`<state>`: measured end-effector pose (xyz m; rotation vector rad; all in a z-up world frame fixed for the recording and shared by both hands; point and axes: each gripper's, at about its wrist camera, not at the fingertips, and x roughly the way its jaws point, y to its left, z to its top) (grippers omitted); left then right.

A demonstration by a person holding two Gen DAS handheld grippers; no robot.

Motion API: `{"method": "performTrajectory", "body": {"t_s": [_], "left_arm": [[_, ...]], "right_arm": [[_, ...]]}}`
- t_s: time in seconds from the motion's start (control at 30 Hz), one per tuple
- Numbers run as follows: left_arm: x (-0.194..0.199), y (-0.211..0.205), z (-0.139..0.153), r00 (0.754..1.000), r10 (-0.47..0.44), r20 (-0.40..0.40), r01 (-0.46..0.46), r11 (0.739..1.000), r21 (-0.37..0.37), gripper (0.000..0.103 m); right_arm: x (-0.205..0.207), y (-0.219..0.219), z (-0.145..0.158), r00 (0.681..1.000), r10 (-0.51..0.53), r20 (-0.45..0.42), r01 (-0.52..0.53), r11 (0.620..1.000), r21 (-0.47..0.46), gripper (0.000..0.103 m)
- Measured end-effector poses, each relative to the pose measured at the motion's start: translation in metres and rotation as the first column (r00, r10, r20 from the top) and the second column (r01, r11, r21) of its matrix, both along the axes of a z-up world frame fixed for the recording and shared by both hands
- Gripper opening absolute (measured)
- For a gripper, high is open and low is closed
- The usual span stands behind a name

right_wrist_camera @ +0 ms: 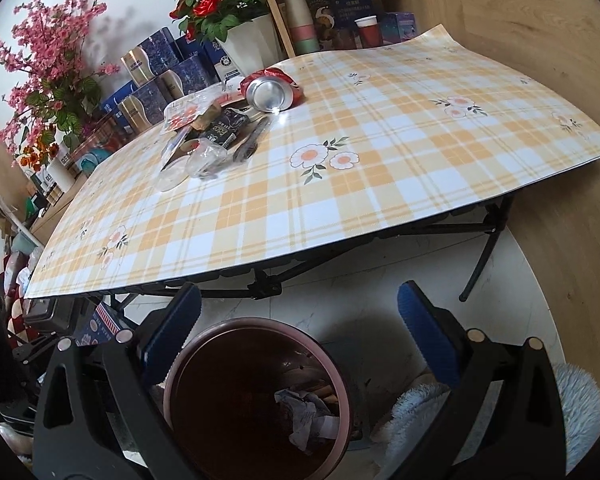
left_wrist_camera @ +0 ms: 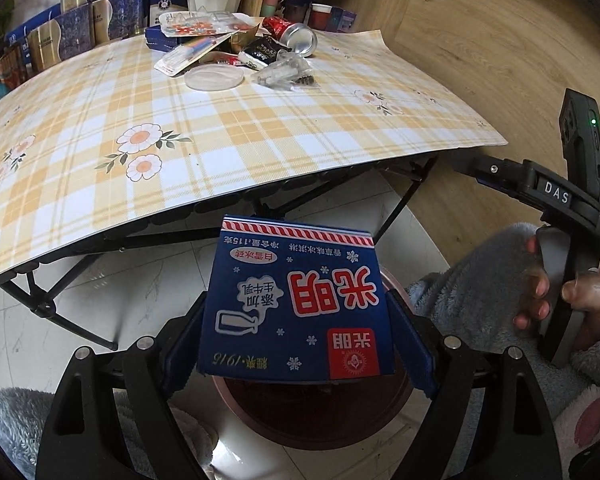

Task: Collect trash
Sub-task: 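Drop the white plastic bag into the bin with the right gripper while the left gripper drops the milk carton, then move the right gripper back to the table toward the clear plastic wrapper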

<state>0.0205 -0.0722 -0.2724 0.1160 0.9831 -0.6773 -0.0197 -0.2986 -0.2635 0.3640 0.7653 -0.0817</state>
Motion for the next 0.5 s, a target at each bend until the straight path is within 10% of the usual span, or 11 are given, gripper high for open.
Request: {"method": "performTrajectory", "body": {"t_s": [0.5], "left_arm": [[0.007,0.014,0.004,0.995,0.099,0.020,-0.099,0.995,-0.008,0.089]], "right_arm": [[0.004,0.006,-0.003,1.000,0.020,-0.020,-0.020,1.000,-0.021,0.097]]}}
